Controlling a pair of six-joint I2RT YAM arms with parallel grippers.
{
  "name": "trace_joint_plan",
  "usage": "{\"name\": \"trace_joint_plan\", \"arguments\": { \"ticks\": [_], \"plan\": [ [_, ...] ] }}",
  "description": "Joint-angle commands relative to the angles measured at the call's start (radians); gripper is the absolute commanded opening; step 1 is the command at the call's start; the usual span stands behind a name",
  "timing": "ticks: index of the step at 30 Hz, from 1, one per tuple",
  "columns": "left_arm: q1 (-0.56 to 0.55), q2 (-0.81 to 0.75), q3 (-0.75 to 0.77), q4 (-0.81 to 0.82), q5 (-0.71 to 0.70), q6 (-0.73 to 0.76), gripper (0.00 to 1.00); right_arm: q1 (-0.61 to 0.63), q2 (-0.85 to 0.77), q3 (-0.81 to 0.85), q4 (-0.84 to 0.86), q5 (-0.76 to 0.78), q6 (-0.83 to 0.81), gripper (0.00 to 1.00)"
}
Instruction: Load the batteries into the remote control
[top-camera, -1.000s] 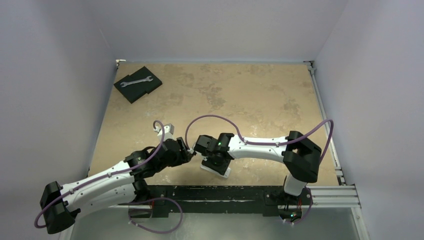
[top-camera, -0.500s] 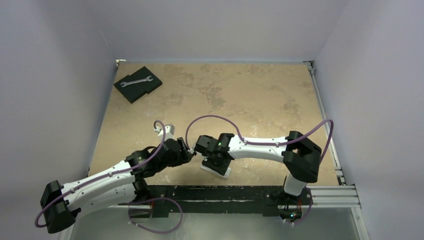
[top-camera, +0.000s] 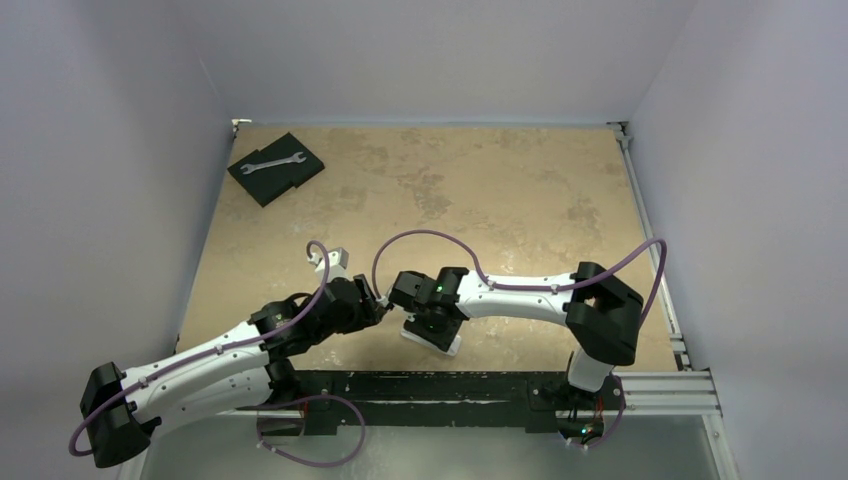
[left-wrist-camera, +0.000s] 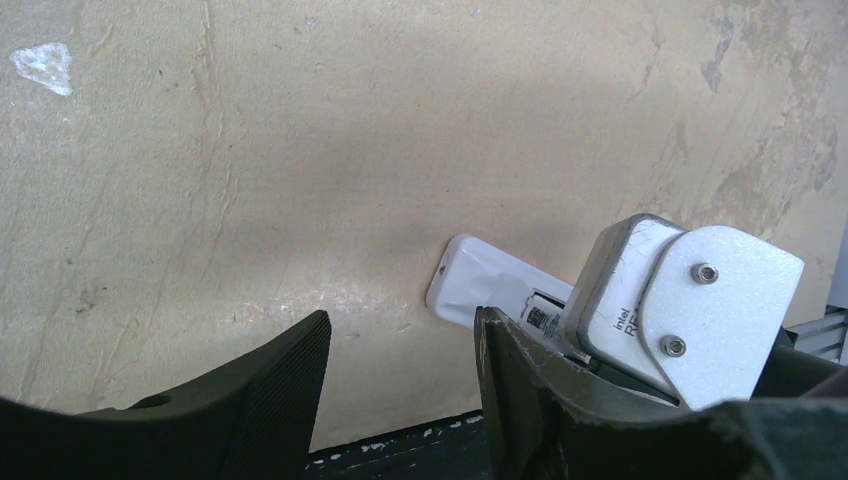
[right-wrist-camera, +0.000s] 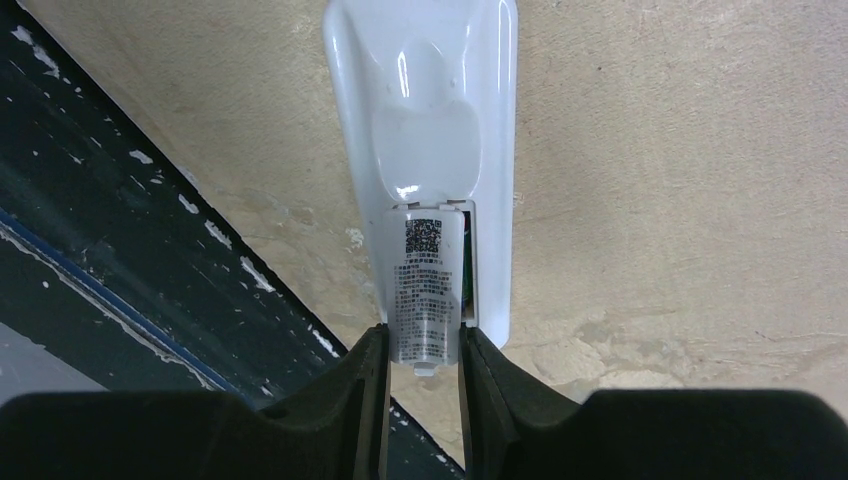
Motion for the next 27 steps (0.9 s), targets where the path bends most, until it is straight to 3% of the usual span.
{"name": "trace_joint_plan", "arguments": {
  "ticks": [1, 27],
  "plan": [
    [-0.002, -0.01, -0.003, 0.017, 0.0, -0.001, 0.54, -0.001, -0.042, -0.004, 0.022, 0.001, 0.018, 0.21],
    [-0.003, -0.006, 0.001, 0.021, 0.005, -0.002, 0.54, -0.026, -0.036, -0.014, 0.035, 0.001, 0.007, 0.21]
  ]
}}
